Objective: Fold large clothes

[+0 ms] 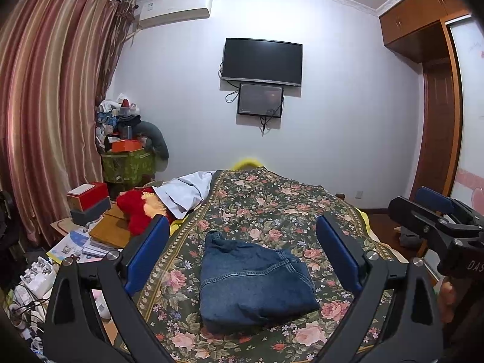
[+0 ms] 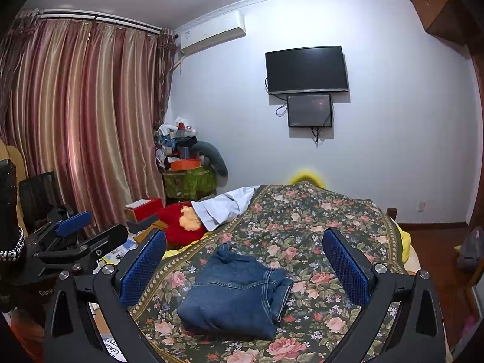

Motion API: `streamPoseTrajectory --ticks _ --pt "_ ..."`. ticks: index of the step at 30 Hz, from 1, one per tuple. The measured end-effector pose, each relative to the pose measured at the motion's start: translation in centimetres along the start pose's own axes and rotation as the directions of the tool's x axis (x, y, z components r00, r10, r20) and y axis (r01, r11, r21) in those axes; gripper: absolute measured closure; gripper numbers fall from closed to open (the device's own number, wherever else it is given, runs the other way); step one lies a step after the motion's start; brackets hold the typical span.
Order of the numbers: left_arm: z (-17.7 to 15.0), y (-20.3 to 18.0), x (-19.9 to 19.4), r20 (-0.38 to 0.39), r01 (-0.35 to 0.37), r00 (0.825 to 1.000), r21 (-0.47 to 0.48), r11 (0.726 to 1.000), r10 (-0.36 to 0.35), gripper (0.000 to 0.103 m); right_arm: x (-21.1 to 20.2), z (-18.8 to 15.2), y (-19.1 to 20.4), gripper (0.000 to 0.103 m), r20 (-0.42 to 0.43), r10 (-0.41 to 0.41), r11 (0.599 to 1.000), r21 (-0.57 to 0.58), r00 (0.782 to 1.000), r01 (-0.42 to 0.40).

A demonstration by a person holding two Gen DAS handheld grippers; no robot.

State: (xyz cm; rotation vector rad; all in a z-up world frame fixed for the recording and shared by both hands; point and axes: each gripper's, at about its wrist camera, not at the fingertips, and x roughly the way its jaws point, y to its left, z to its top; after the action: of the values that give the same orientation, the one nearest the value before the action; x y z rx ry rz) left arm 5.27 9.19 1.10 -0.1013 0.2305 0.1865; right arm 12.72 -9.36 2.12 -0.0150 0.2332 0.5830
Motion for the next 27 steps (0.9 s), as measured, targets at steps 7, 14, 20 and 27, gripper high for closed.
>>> streamPoseTrajectory --ticks 7,14,20,27 --pt "0.22 0.06 0.08 -0.001 0.013 1.000 0.008 1.000 -0.013 0.004 -0.21 0.14 -0.21 0.000 0.004 -0.002 1.000 -0.002 1.000 0.002" --pt "0.27 0.23 0.12 -0.002 0.019 1.000 0.010 1.000 -0.018 0.004 -0.43 0.24 -0.32 0.000 0.005 -0.002 1.000 -0.001 1.000 0.002" --pt "0.29 0.31 0.13 -0.004 0.024 1.000 0.010 1.000 -0.024 0.004 -0.48 0.30 -0.42 0.000 0.006 -0.004 1.000 0.001 1.000 0.004" --pt "0.57 0.53 0.22 -0.008 0.046 0.999 0.008 0.999 -0.046 0.004 -0.47 0.27 -0.52 0.000 0.005 -0.003 1.000 0.001 1.000 0.003"
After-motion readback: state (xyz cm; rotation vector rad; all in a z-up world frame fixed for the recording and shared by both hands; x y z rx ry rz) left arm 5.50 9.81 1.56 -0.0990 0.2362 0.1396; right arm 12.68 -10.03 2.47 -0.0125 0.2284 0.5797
